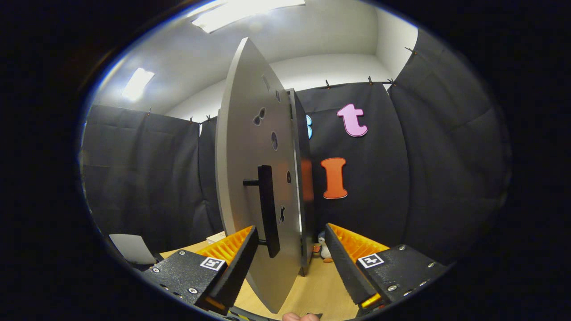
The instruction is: Open the shoe cabinet door, grab the shoes and put them into the shoe cabinet, then close the shoe cabinet door.
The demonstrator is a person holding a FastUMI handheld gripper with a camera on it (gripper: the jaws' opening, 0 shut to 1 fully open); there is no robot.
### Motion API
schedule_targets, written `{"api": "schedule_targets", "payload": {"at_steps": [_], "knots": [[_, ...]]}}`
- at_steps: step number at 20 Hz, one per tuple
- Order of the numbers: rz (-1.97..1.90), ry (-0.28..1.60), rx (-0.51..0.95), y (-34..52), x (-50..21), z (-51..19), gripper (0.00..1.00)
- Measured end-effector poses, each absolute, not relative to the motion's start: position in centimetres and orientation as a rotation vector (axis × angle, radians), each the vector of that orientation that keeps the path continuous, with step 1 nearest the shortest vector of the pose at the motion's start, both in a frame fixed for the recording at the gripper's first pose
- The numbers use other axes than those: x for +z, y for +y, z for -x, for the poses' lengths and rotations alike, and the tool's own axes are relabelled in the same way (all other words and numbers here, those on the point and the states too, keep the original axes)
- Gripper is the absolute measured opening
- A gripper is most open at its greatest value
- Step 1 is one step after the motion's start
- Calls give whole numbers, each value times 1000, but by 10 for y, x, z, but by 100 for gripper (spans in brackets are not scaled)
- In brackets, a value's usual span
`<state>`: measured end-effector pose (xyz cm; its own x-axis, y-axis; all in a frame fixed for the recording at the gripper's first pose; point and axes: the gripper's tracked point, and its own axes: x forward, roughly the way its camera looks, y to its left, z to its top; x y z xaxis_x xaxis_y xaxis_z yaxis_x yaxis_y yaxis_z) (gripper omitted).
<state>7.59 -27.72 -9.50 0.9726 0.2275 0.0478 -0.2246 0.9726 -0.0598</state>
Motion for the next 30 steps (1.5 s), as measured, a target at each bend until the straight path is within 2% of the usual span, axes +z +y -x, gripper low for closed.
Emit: {"api": "schedule_targets", "payload": {"at_steps": [5, 12, 17, 30], "knots": [[71, -29, 269, -253, -94, -96, 91], [66, 35, 217, -250, -97, -97, 90], [81, 67, 216, -210, -101, -102, 89], [126, 42, 3, -96, -109, -138, 89]]}}
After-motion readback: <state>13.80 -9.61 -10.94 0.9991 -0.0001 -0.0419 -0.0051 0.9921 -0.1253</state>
